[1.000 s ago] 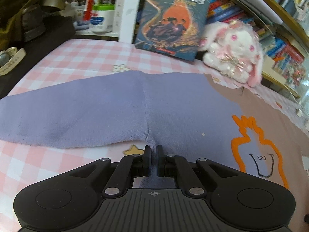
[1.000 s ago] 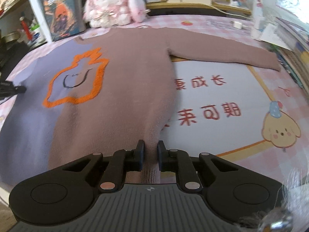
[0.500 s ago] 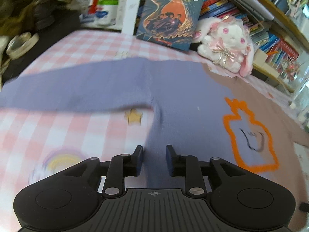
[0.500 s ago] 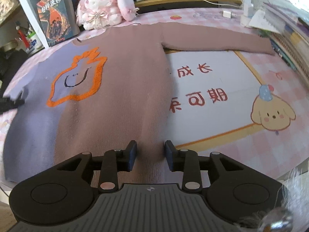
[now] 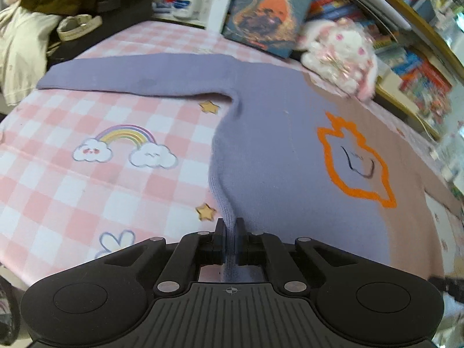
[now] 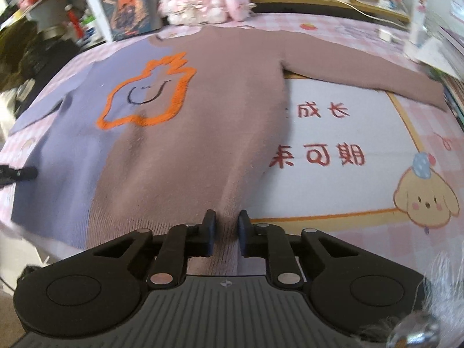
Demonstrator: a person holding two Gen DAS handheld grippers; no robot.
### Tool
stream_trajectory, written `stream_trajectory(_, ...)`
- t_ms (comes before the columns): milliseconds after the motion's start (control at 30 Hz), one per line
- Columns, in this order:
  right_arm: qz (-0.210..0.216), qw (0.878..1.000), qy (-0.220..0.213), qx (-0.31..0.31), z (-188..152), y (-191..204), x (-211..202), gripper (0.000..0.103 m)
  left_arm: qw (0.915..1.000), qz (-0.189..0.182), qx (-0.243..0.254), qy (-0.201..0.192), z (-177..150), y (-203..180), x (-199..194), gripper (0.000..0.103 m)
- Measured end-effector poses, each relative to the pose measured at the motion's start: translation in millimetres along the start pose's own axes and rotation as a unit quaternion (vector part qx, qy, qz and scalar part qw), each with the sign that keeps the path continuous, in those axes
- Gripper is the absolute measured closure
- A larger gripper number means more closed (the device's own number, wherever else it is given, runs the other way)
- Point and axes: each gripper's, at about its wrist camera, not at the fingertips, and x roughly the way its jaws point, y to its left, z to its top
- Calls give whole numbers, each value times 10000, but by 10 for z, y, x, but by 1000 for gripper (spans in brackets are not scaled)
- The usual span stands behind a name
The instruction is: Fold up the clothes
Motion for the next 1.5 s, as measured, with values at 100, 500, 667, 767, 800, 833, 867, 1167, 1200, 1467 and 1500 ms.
stream_trajectory(100, 105, 9997, -26, -209, -5, 27, 10, 90, 9999, 130, 17, -78, -13, -26, 5, 99)
stream_trajectory(500, 290, 9986, -97, -439, -48, -66, -26, 90, 9995, 270, 11, -149, -95, -113, -55, 96)
stream_trajectory(667, 326, 9982, -232, -454, -20, -74, -67, 78, 9986, 349, 54, -383, -112, -208, -213, 86)
stream_trajectory(767, 262, 9975, -457, -469, 0, -65, -136, 61, 9974, 345, 130, -612, -170, -314, -356, 68)
stream_trajectory(800, 222, 9973, -519, -476, 5, -57, -153, 54, 9972, 330, 151, -659, -190, -350, -394, 65)
stream_trajectory(833, 176, 9970, -579, -482, 11, -50, -167, 49, 9971, 306, 173, -673, -216, -396, -427, 63)
stream_trajectory(867, 122, 9967, -647, -476, 14, -46, -179, 39, 9970, 304, 201, -677, -242, -444, -451, 61)
stream_trajectory(1167, -10, 9933, -914, -701, 12, 87, -174, 18, 9930, 721, 610, -710, -488, -810, -583, 24)
stream_trajectory(1200, 13, 9933, -890, -740, 3, 108, -161, 17, 9923, 770, 661, -708, -509, -830, -589, 23)
stream_trajectory(1467, 19, 9946, -766, -697, -46, 182, -119, 16, 9919, 642, 1004, -450, -578, -919, -543, 22)
stream_trajectory(1500, -9, 9947, -775, -672, -49, 185, -124, 16, 9914, 591, 1083, -436, -561, -933, -525, 22)
